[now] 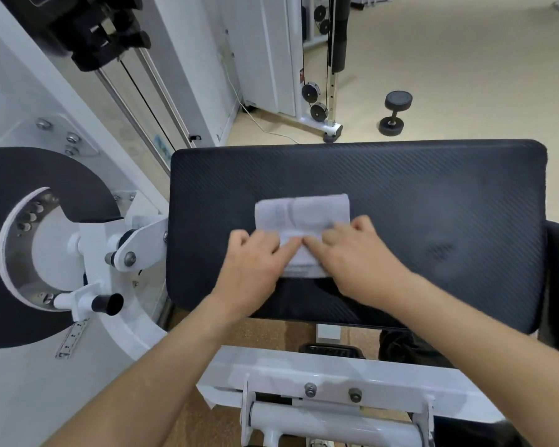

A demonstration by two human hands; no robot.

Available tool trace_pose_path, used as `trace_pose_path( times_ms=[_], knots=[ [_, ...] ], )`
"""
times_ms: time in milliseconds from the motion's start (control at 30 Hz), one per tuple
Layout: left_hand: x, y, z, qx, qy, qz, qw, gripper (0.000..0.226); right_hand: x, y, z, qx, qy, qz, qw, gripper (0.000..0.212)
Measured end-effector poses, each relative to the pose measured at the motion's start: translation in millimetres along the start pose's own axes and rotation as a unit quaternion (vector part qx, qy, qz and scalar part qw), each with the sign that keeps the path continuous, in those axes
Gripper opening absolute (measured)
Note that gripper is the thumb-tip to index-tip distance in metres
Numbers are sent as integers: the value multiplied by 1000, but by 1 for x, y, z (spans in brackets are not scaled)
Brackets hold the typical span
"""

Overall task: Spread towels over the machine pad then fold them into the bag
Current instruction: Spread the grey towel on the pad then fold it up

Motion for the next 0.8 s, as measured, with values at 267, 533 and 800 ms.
trace_pose_path(
  times_ms=[267, 533, 800],
  knots=[
    [18, -18, -22, 10, 74, -102, 992, 44, 30, 1, -21, -40, -13, 43, 998, 27],
    [33, 31, -22, -253, 252, -495, 792, 19, 16, -27, -18, 103, -37, 356, 928, 27],
    [37, 28, -14, -319, 184, -410, 835, 23, 19, -48, -10, 232, -143, 552, 788, 17]
  ],
)
Point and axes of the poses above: each hand's wrist, its own z-axis towards the middle knuckle, its own x-axis out of the palm, y = z × x, the point moved 5 cm from there along z, towards the middle knuckle, and after that the axes turned 14 degrees about z, right-handed, at the moved point
